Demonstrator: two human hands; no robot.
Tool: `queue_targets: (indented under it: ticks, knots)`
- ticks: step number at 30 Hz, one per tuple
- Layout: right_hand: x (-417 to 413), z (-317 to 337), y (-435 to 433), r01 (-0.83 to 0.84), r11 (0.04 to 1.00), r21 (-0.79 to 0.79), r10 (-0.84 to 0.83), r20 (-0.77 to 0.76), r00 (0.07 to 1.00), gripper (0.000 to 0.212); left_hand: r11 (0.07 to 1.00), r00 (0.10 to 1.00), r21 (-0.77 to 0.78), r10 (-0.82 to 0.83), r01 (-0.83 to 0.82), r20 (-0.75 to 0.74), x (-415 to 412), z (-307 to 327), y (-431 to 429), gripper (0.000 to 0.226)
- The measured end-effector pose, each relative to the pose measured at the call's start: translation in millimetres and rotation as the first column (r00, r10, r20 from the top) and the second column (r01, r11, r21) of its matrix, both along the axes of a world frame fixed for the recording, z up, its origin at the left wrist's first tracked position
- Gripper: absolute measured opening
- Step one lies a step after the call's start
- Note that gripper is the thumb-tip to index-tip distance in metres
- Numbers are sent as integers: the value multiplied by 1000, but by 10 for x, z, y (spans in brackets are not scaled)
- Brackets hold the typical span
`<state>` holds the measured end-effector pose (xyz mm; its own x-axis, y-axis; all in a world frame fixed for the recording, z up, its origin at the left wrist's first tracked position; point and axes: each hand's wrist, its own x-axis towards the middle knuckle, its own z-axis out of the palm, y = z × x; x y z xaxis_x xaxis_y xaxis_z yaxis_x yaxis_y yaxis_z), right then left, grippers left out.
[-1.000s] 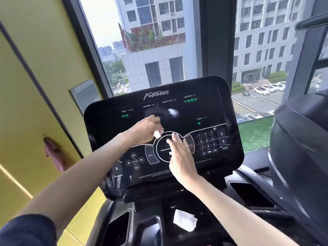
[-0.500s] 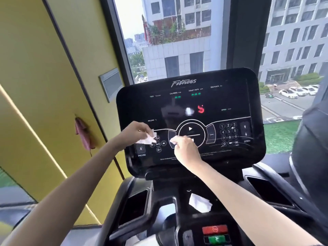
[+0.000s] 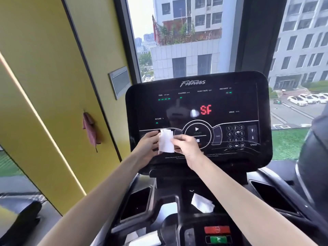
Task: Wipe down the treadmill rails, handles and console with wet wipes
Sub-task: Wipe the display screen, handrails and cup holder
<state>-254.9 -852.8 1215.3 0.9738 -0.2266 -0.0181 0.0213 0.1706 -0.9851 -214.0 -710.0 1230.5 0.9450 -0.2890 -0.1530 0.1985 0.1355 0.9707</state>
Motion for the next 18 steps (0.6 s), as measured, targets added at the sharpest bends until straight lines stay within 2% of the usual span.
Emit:
queue_targets:
  ticks: [4,8,12,15,18]
  knots:
    - [-14,-21,-24,-31,999,-14,31,-6,1000,8,988,993,136,-90,78,80,-65,-72,-8,33]
    - [12,-43,-50,-5,1000,8,5,-11,1000,4,996,998,86,-27,23,50,-47,-89,19,16]
    - [41,-57,-101,8,999,40,-6,-41,999,8,999,999,-24,-39,39,8,-30,-36,72,16]
    - [42,-50,-106,-59,992,113,62,-27,998,19,1000,999,5,-26,26,37,10,-30,92,16]
    - [54,-56,-98,-89,991,99,90,-4,996,14,996,997,85,-29,23,68,15,-38,84,14]
